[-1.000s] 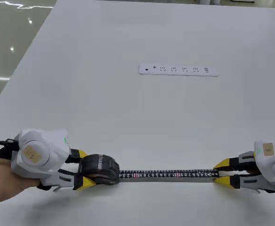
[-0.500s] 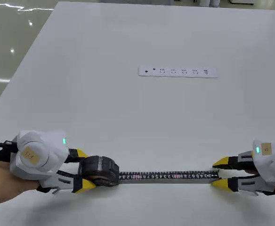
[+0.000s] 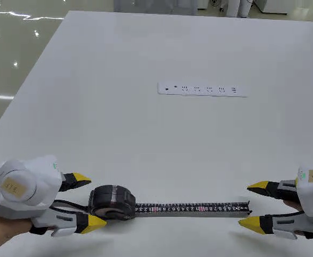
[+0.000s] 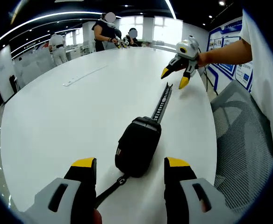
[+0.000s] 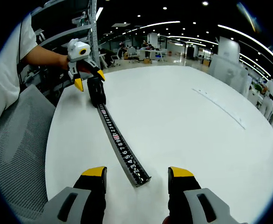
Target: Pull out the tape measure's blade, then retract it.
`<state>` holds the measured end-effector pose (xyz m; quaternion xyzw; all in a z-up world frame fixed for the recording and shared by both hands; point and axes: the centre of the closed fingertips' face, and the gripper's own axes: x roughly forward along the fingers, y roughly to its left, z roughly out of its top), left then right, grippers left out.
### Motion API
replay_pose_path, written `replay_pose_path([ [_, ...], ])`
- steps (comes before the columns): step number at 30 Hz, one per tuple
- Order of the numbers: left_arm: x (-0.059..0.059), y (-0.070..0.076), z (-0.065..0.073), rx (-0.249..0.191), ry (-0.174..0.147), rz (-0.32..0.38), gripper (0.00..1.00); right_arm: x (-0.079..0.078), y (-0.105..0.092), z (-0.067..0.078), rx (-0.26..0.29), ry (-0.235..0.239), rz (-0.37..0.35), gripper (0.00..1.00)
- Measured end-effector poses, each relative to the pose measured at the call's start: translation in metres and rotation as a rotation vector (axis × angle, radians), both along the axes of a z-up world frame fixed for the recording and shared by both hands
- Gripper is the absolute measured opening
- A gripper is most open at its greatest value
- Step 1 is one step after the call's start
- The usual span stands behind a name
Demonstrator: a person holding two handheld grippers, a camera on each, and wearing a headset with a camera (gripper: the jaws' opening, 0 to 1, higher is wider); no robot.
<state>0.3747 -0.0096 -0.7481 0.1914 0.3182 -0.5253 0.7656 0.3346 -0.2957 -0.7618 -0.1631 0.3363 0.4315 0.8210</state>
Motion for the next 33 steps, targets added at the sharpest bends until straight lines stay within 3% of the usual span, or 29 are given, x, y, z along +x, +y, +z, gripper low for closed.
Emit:
replay_pose_path([
  [9,-0.009,0.008,0.014,-0.050,-0.015,0.095,0.63,-0.012,-0.002,0.007,0.018,0.005,-0.069,0.62],
  [11,-0.012,0.008,0.015,-0.062,0.003,0.112,0.66,-0.015,-0.002,0.008,0.008,-0.004,-0.078,0.65],
  [18,-0.022,0.015,0.022,-0.098,-0.007,0.188,0.72,-0.026,-0.001,0.015,0.030,-0.008,-0.129,0.75],
  [20,-0.026,0.017,0.020,-0.104,0.004,0.206,0.73,-0.028,-0.001,0.016,0.038,-0.011,-0.143,0.78],
  [33,-0.048,0.033,0.025,-0.145,-0.022,0.316,0.79,-0.054,0.006,0.024,0.055,-0.026,-0.190,0.83],
])
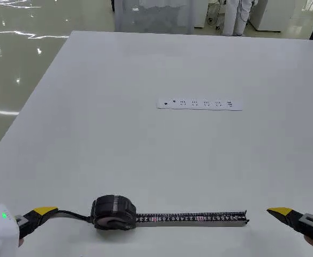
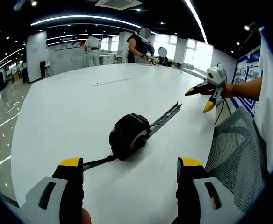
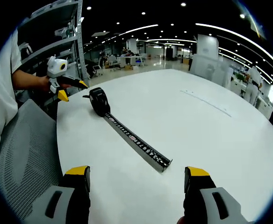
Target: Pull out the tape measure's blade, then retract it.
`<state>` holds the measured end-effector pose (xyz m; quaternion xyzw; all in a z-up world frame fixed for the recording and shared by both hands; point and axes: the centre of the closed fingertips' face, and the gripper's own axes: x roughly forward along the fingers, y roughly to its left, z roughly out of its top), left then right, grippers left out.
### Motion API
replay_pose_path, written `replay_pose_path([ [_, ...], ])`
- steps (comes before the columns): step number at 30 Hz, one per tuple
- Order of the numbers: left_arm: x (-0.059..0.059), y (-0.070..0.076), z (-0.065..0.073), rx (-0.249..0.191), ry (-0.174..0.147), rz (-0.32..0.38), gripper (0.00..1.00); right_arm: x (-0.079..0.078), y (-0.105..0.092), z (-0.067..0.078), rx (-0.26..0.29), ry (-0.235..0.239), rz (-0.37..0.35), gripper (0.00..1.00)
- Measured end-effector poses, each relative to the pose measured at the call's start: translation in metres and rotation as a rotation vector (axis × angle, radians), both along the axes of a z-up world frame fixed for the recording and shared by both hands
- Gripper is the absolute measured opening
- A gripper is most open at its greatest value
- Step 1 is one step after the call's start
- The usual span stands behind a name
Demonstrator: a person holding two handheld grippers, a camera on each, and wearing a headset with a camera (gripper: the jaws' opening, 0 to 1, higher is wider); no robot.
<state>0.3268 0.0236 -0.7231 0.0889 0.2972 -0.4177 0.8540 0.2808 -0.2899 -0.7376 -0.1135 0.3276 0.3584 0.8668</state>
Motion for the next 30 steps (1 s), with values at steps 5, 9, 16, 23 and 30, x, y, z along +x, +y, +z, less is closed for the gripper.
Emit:
replay_pose_path([
  [5,-0.008,0.006,0.000,-0.007,-0.008,0.038,0.80,-0.008,0.000,0.003,0.017,-0.014,-0.040,0.86],
  [9,-0.016,0.009,-0.002,-0.015,-0.002,0.066,0.81,-0.014,0.000,0.005,0.017,-0.016,-0.048,0.85],
  [16,-0.030,0.011,-0.003,-0.020,0.001,0.092,0.81,-0.026,0.005,0.009,0.024,-0.022,-0.060,0.87],
  [23,-0.042,0.019,-0.004,-0.042,0.002,0.132,0.81,-0.038,0.003,0.009,0.027,-0.026,-0.082,0.88],
  [30,-0.049,0.025,-0.004,-0.051,-0.005,0.169,0.82,-0.051,0.001,0.006,0.041,-0.027,-0.109,0.89],
])
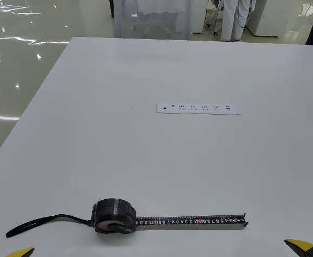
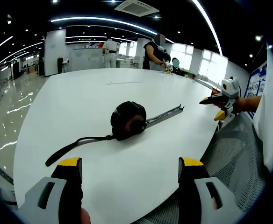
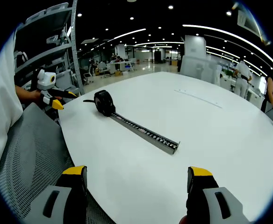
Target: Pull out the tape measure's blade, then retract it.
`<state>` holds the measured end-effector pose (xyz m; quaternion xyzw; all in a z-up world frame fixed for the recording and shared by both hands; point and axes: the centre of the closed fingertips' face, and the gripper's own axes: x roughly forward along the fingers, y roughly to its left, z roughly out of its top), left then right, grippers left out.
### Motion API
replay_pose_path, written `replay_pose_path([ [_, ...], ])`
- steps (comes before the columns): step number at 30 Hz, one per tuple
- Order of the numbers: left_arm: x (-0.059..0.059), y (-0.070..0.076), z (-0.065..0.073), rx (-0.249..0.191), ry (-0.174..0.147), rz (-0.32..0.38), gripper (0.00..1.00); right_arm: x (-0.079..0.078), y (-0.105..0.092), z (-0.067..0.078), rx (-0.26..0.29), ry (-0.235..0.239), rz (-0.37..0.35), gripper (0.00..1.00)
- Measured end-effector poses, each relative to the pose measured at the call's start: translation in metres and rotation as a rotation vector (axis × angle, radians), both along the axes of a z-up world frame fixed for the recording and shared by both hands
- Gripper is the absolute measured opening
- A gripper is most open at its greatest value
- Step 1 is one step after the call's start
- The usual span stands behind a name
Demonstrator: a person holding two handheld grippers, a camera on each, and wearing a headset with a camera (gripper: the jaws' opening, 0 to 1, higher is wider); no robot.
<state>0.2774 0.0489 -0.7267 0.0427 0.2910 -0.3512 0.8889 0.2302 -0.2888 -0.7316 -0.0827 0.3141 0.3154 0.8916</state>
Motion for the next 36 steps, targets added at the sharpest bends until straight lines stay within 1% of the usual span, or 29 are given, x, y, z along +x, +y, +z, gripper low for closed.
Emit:
replay_pose_path([
  [1,-0.002,0.000,-0.001,-0.009,0.012,0.003,0.82,-0.002,0.000,-0.002,0.007,0.006,-0.002,0.89],
  [2,-0.002,0.000,-0.001,-0.008,0.008,0.006,0.82,-0.003,0.000,-0.003,0.013,0.011,-0.004,0.89],
  [3,-0.003,0.000,-0.001,-0.008,0.004,0.007,0.82,-0.004,0.000,-0.004,0.007,0.009,-0.006,0.90],
  [4,-0.003,-0.001,-0.001,-0.016,0.014,0.006,0.82,-0.004,0.000,-0.004,0.006,0.008,-0.007,0.89],
  [5,-0.004,-0.002,-0.001,-0.018,0.017,0.007,0.82,-0.005,-0.001,-0.004,0.009,0.012,-0.008,0.90],
  [6,-0.004,-0.002,-0.001,-0.014,0.013,0.007,0.82,-0.005,0.000,-0.005,0.012,0.016,-0.009,0.90],
  [9,-0.004,-0.004,0.000,-0.017,0.014,0.004,0.82,-0.005,0.000,-0.004,0.009,0.015,-0.008,0.90],
  [12,-0.003,-0.004,-0.001,-0.020,0.015,0.006,0.82,-0.005,-0.002,-0.006,0.013,0.024,-0.010,0.91],
  [15,-0.003,-0.006,0.000,-0.026,0.017,0.006,0.82,-0.004,-0.001,-0.005,0.015,0.021,-0.010,0.91],
  [19,-0.003,-0.007,-0.001,-0.024,0.019,0.005,0.82,-0.006,0.000,-0.008,0.005,0.027,0.000,0.91],
  [25,-0.002,-0.007,0.001,-0.027,0.018,0.007,0.82,-0.005,0.000,-0.008,0.009,0.029,-0.002,0.91],
  [27,-0.001,-0.011,0.002,-0.026,0.020,0.004,0.82,-0.004,0.000,-0.007,0.009,0.025,-0.002,0.91],
  [29,0.001,-0.014,0.002,-0.021,0.013,0.003,0.82,-0.003,0.000,-0.007,0.009,0.023,-0.002,0.91],
  [30,0.002,-0.016,0.002,-0.024,0.017,0.003,0.82,-0.003,0.000,-0.006,0.009,0.022,-0.002,0.91],
  [32,0.003,-0.020,0.003,-0.021,0.011,0.004,0.82,-0.002,0.000,-0.006,0.008,0.023,0.000,0.91],
  [33,0.004,-0.022,0.002,-0.018,0.016,-0.002,0.82,-0.002,0.000,-0.006,0.006,0.022,0.001,0.91],
  [34,0.005,-0.023,0.001,-0.005,0.014,-0.003,0.82,-0.001,0.000,-0.006,0.007,0.024,0.002,0.91],
  [36,0.006,-0.026,0.002,-0.012,0.017,-0.008,0.82,0.000,0.001,-0.006,0.008,0.022,0.005,0.91],
])
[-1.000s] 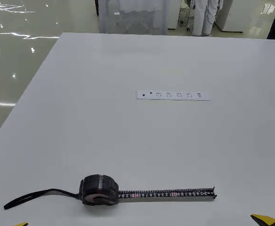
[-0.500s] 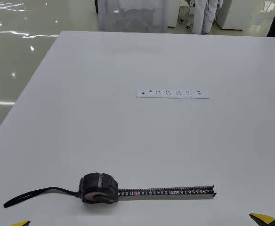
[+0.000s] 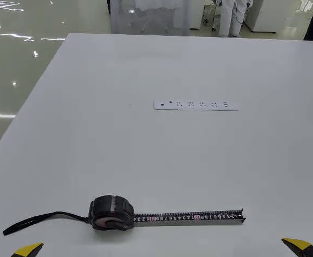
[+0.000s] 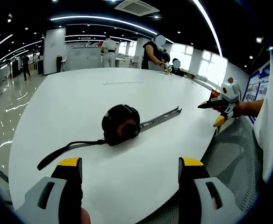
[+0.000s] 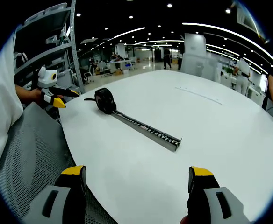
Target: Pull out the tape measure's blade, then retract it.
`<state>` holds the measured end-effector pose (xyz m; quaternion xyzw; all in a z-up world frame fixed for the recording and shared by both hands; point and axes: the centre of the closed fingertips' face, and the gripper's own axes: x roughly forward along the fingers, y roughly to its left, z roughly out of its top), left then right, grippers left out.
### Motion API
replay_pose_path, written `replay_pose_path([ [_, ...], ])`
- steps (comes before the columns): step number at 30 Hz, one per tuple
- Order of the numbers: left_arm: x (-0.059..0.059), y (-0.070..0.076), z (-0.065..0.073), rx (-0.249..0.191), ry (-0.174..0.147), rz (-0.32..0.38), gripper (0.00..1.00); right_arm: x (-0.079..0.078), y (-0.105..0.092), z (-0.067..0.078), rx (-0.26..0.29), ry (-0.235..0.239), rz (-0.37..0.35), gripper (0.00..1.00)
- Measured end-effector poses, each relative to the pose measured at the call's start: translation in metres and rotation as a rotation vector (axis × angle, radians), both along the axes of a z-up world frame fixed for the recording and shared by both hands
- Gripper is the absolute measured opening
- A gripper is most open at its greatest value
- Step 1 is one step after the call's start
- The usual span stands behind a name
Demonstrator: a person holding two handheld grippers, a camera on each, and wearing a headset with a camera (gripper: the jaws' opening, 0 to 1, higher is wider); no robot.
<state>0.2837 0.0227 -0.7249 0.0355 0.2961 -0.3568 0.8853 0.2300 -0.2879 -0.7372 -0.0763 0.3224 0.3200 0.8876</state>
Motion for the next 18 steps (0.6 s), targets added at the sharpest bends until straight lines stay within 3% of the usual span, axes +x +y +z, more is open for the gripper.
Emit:
replay_pose_path([
  [18,0.021,-0.027,-0.004,-0.014,0.033,0.006,0.81,0.004,-0.003,-0.005,-0.005,0.008,0.009,0.91],
])
